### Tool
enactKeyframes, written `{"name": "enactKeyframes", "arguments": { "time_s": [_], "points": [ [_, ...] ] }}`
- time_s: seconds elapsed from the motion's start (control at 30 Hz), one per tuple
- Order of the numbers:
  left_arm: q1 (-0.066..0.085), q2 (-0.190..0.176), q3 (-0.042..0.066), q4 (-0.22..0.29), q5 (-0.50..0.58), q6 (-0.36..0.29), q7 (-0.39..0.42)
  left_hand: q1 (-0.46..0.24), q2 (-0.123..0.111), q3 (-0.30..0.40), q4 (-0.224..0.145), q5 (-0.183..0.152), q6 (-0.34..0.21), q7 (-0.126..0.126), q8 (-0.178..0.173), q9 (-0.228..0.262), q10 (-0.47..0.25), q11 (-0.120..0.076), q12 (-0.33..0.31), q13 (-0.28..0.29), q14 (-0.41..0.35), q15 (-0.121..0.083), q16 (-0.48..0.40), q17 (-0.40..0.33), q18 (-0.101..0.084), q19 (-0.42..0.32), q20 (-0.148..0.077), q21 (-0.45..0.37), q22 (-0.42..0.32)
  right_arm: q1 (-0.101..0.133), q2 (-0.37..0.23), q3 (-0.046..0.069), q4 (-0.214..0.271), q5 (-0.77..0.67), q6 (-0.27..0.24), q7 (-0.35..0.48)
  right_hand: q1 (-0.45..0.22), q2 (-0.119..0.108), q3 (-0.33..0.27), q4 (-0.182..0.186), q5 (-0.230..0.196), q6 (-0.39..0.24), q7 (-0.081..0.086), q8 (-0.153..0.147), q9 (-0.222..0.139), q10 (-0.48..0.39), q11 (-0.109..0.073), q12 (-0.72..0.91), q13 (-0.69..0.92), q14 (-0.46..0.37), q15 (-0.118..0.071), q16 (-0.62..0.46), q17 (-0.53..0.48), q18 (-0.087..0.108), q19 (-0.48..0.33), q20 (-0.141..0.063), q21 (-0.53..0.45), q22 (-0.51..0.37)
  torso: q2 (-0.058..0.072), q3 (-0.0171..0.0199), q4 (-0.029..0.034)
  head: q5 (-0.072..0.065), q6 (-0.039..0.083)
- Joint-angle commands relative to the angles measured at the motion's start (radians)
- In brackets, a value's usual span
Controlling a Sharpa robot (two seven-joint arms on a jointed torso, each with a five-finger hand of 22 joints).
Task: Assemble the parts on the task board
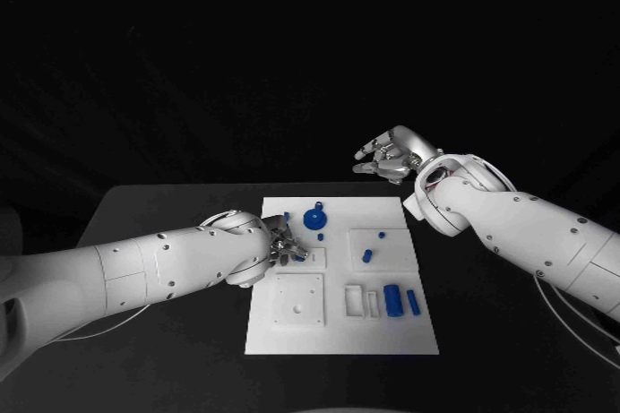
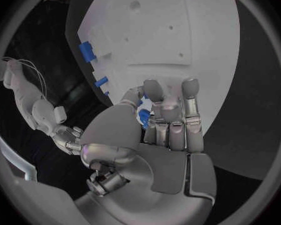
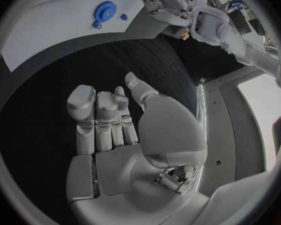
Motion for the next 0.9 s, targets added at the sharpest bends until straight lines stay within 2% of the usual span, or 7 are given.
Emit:
{"name": "enactKeyframes", "arguments": {
  "time_s": [0.03, 0.27, 0.47, 0.9],
  "points": [
    [-0.003, 0.003, -0.002, -0.005, -0.010, 0.024, -0.021, -0.003, 0.006, 0.095, -0.093, 0.005, 0.047, -0.043, 0.011, 0.015, 0.036, -0.005, 0.006, 0.002, 0.009, -0.001, 0.001, 0.005, -0.009, -0.003, 0.000, 0.004, 0.020, -0.001, 0.001, 0.001, 0.000, -0.005, 0.016, 0.002, -0.003, 0.006, 0.006, 0.001, 0.003, -0.005, 0.000, -0.001, 0.002, 0.004, -0.003, -0.003, 0.001, 0.005, -0.004, -0.002, 0.001, 0.006, 0.003, -0.005, 0.002, 0.115, 0.000, 0.0007, 0.0001, 0.000, -0.002],
    [-0.003, 0.010, -0.003, -0.009, -0.010, 0.031, -0.017, -0.003, -0.002, 0.089, -0.080, 0.006, 0.056, -0.050, 0.038, 0.056, 0.039, -0.006, 0.018, -0.001, 0.015, 0.000, 0.011, 0.021, -0.008, -0.002, 0.002, 0.006, 0.020, -0.003, 0.004, 0.001, -0.002, -0.005, 0.019, 0.002, -0.003, 0.006, 0.006, 0.001, 0.003, -0.005, 0.000, -0.001, 0.002, 0.004, -0.003, -0.003, 0.001, 0.005, -0.004, -0.002, 0.001, 0.006, 0.003, -0.005, 0.002, 0.115, 0.000, 0.0010, 0.0000, -0.002, -0.005],
    [-0.003, 0.016, -0.003, -0.011, -0.012, 0.029, -0.014, 0.001, -0.013, 0.083, -0.078, 0.004, 0.075, -0.054, 0.035, 0.061, 0.043, -0.005, 0.030, -0.014, 0.024, 0.003, 0.019, 0.033, -0.004, 0.002, 0.007, 0.012, 0.021, -0.004, 0.008, 0.001, -0.005, -0.005, 0.021, 0.001, -0.007, 0.006, 0.007, 0.001, 0.003, -0.005, 0.000, 0.000, 0.003, 0.003, -0.003, -0.003, 0.001, 0.004, -0.004, -0.003, 0.000, 0.005, 0.003, -0.005, 0.001, 0.115, 0.000, 0.0007, -0.0003, -0.003, -0.006],
    [-0.003, 0.021, -0.003, -0.014, -0.027, 0.017, -0.011, 0.011, -0.015, 0.073, -0.063, -0.001, 0.089, -0.061, 0.048, 0.131, 0.044, -0.007, 0.061, -0.045, 0.037, 0.004, 0.026, 0.053, 0.001, 0.009, 0.013, 0.029, 0.024, -0.006, 0.012, 0.001, -0.008, -0.005, 0.023, 0.000, -0.007, 0.006, 0.007, 0.001, 0.003, -0.005, 0.000, 0.000, 0.003, 0.003, -0.003, -0.003, 0.001, 0.004, -0.004, -0.003, 0.000, 0.005, 0.003, -0.005, 0.001, 0.115, 0.000, 0.0008, 0.0006, -0.005, -0.007]
  ]
}}
